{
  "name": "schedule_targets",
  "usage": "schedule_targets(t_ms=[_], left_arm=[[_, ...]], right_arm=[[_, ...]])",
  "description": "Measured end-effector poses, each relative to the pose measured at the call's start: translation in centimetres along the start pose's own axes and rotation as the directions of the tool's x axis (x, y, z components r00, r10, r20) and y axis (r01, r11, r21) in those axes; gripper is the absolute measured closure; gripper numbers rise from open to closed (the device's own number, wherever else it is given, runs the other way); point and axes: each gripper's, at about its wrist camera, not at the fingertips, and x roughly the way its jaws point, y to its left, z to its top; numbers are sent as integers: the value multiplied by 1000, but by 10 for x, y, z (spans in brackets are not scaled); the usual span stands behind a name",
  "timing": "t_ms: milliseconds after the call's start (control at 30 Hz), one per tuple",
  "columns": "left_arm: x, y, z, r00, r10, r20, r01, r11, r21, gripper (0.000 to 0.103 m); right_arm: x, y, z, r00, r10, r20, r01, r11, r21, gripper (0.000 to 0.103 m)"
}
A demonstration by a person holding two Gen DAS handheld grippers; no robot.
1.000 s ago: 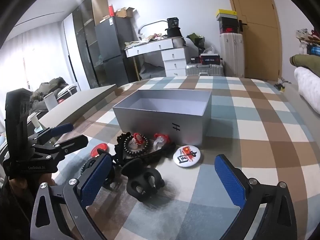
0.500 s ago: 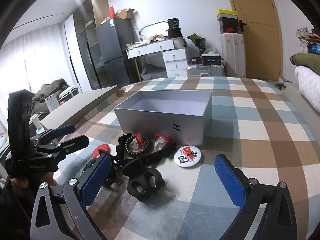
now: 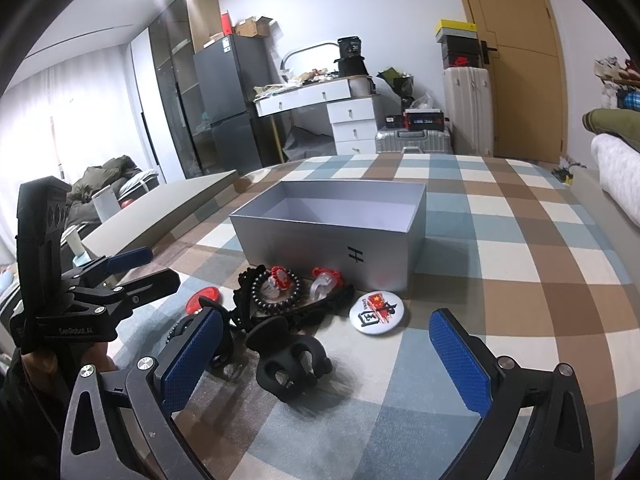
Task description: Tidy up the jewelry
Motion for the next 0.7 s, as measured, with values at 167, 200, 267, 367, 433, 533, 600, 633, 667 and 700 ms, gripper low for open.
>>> schedule_targets(t_ms=[167,200,267,367,433,533,600,633,667,700], left_arm=[[0,0,0,1000,-1,0,1,1000,1,1],[0,0,0,1000,-2,0,2,1000,1,1],[0,0,0,1000,0,1,0,1000,0,1],[0,0,0,1000,-1,0,1,1000,1,1],[0,0,0,1000,-1,0,1,1000,1,1],[0,0,0,1000,-1,-1,1,1000,1,1],[0,0,0,1000,-2,-1,2,1000,2,1],[0,0,0,1000,-2,-2,2,1000,2,1],[0,0,0,1000,0,-2,0,1000,2,1],[0,-1,0,1000,-1,-2,1,1000,3,1]], right_arm=[[1,-1,0,1000,-2,-2,2,1000,1,0],[1,-1,0,1000,-3,-3,3,1000,2,0],[1,-1,0,1000,-2,-2,2,1000,1,0],[1,-1,0,1000,-1,-4,1,1000,2,0],[2,-1,-1,1000,0,-6,0,1000,4,0],[2,-2,-1,1000,2,-8,-2,1000,7,0],[2,-2,-2,1000,2,-9,-1,1000,9,0],[2,-2,-2,1000,2,-10,-1,1000,9,0],[2,-2,-2,1000,1,-11,-1,1000,9,0],[2,-2,-2,1000,1,-11,-1,1000,8,0]])
